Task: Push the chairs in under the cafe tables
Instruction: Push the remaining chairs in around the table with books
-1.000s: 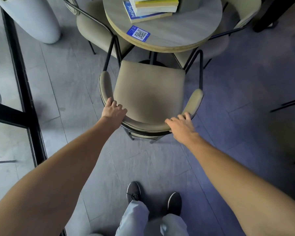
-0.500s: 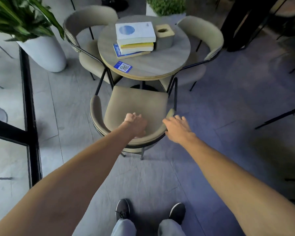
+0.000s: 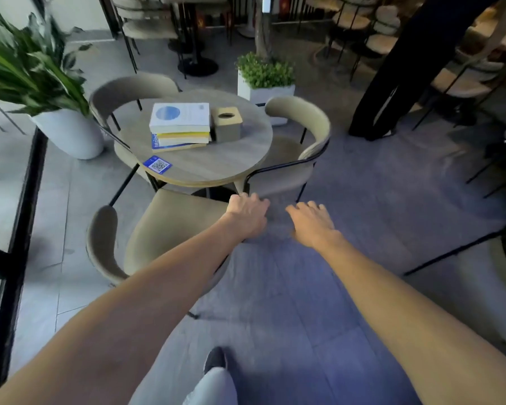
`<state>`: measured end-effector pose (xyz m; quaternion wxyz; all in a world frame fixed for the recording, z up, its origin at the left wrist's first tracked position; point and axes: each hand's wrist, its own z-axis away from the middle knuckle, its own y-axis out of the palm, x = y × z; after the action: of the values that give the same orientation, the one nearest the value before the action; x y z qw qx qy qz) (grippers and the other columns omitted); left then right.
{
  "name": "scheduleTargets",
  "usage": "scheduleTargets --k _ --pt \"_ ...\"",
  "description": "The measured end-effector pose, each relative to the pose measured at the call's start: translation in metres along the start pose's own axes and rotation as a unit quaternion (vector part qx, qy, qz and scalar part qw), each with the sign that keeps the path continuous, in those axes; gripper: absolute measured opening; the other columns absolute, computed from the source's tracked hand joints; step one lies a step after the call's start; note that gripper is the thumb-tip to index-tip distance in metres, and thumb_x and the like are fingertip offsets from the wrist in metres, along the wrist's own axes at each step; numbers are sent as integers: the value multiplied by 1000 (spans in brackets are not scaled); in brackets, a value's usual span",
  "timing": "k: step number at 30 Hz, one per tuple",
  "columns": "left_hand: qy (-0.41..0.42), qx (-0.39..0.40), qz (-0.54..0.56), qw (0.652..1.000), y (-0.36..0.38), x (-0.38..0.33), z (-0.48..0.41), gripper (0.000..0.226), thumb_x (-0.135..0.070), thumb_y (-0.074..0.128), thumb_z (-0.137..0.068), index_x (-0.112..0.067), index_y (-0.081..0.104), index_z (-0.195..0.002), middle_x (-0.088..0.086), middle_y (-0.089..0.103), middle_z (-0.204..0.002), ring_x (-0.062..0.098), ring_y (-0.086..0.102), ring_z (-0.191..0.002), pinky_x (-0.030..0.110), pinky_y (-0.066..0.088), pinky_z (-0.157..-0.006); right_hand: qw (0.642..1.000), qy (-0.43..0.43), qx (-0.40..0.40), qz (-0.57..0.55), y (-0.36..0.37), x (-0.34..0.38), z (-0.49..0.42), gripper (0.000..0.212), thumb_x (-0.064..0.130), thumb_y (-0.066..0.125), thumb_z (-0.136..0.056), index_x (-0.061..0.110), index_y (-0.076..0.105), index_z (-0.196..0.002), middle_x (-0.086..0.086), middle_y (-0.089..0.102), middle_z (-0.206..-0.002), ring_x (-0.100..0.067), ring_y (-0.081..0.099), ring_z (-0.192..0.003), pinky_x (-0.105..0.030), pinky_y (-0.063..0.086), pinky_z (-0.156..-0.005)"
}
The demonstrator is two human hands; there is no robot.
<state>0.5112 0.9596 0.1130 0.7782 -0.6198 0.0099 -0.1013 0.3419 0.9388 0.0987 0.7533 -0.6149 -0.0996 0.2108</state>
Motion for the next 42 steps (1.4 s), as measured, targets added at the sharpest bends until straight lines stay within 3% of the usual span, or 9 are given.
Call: scheduleTargets --k 4,8,15,22,28,33,42 --pt "-16 1 2 1000 -16 -21 -70 38 -38 44 -99 -20 49 -132 9 54 -129 32 54 -117 39 41 -79 1000 -8 1 8 -2 -53 -44 45 16 59 -88 18 50 -131 -8 56 -127 -30 48 -119 -40 37 -94" --pt "-26 -1 -2 1000 -34 -34 -158 37 -38 44 -99 -20 49 -132 9 53 -130 31 53 -118 40 42 -85 1000 -20 -12 18 -12 -109 -114 39 24 58 -91 16 52 -128 -10 56 -128 -32 48 -122 -42 37 -96" --pt "-42 -12 42 998 -90 -41 -305 35 -31 45 -98 -19 51 -130 10 55 -128 33 55 -118 40 44 -87 997 -60 -12 47 -47 -207 -231 46 27 63 -88 18 50 -132 -8 55 -131 -31 49 -123 -42 39 -97" --pt "-78 -7 37 996 -119 -49 -447 34 -31 45 -98 -20 52 -129 9 57 -126 33 58 -115 41 44 -84 992 -109 -18 61 -63 -299 -357 37 18 59 -88 17 53 -125 -8 57 -126 -30 50 -120 -42 40 -96" --pt "-179 6 73 981 -129 -59 -552 35 -29 43 -98 -23 53 -130 6 58 -127 31 59 -114 40 43 -81 977 -199 -31 66 -74 -369 -473 34 12 54 -89 17 54 -123 -10 57 -124 -33 51 -119 -43 39 -96" --pt "-255 21 104 961 -131 -65 -599 33 -25 45 -97 -22 54 -128 5 60 -123 29 62 -111 37 43 -78 951 -292 -25 99 -85 -398 -553 33 14 59 -90 19 53 -122 -10 56 -125 -33 49 -119 -43 38 -94" --pt "-385 27 132 913 -107 -33 -685 29 -25 44 -97 -21 58 -122 3 60 -121 29 61 -109 35 37 -72 892 -418 -18 170 -93 -390 -690 49 17 61 -90 22 46 -136 -9 50 -134 -31 44 -127 -42 36 -101"
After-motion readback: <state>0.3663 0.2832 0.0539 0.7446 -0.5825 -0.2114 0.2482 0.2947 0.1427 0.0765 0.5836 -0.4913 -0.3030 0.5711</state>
